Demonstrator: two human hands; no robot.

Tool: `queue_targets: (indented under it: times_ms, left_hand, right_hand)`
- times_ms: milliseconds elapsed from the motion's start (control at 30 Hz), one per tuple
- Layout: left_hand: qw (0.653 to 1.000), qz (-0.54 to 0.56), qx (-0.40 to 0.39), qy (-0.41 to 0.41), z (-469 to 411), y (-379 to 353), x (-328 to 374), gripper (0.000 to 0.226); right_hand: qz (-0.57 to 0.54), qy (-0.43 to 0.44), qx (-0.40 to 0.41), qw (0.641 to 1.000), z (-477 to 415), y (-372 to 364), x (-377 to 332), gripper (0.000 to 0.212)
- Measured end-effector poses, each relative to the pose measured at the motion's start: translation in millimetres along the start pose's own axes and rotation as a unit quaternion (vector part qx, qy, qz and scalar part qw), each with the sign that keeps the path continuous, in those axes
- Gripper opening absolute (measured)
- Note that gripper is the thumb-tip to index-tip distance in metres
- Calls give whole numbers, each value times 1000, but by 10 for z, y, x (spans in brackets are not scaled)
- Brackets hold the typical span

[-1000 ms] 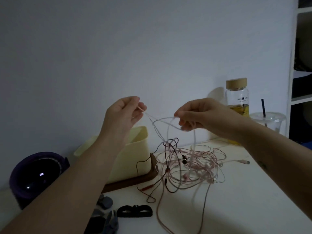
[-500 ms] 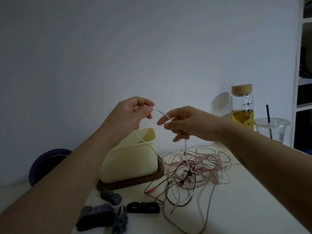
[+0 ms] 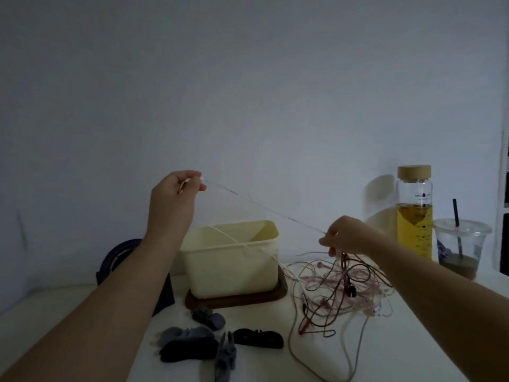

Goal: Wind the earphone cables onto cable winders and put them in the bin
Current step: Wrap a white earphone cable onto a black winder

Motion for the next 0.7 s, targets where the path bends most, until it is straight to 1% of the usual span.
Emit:
queue_targets:
  times_ms: [33, 67, 100, 133, 167, 233, 267, 367, 433, 467, 500, 567, 600, 633, 700]
  left_hand:
    - [1000, 0, 5, 0, 6, 46, 8, 18]
    - [1000, -1, 5, 2, 11, 69, -1, 18]
    - [1000, -3, 3, 5, 15, 94, -7, 17]
    - [1000, -5, 0, 8, 19, 117, -24, 16]
    - [1000, -6, -3, 10, 14, 155, -31, 15]
    - [1000, -3, -16, 26, 21, 188, -81, 13]
    - [999, 3, -24, 34, 23, 194, -102, 13]
    - [998, 9, -41, 48, 48, 169, -152, 13]
    - [997, 7, -53, 48, 80, 124, -141, 14]
    - [997, 5, -63, 49, 93, 89, -122, 15]
    - [996, -2, -74, 53, 110, 54, -119, 16]
    - [993, -31, -99, 64, 134, -16, -128, 18]
    - [991, -53, -105, 65, 141, -39, -146, 17]
    - [989, -78, -106, 61, 139, -55, -156, 15]
    - [986, -116, -104, 61, 131, -64, -188, 20]
  right_hand:
    - [13, 1, -27, 1000, -33, -23, -63, 30]
    - [0, -6, -53, 999, -38, -39, -114, 36]
    - [-35, -15, -73, 997, -23, -35, -177, 42]
    - [-71, -18, -77, 994, -11, -8, -235, 48]
    - [-96, -8, -56, 994, -19, 72, -326, 52]
    - [-125, 28, 37, 991, -32, 301, -471, 55]
    - [-147, 43, 64, 986, -38, 382, -542, 55]
    - [-246, 57, 47, 966, -38, 416, -736, 53]
    - [-291, 70, 62, 952, -29, 497, -857, 52]
    - [-304, 78, 52, 948, -32, 512, -918, 51]
    - [-298, 84, 41, 950, -25, 513, -970, 51]
    - [-279, 95, 51, 954, -11, 558, -1015, 52]
    - [-290, 99, 51, 951, -8, 562, -1014, 52]
    - [-298, 101, 50, 948, -10, 559, -1000, 52]
    - [-285, 102, 76, 950, 4, 592, -948, 52]
Point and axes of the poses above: each hand's wrist, its own z-axis away from the middle knuckle, its own y-axis out of the back of the hand, x = y × z, the point moved 8 cm from there along -z, towards the middle knuckle, and after that the axes turned 10 degrees about y, right-handed, at the moved point
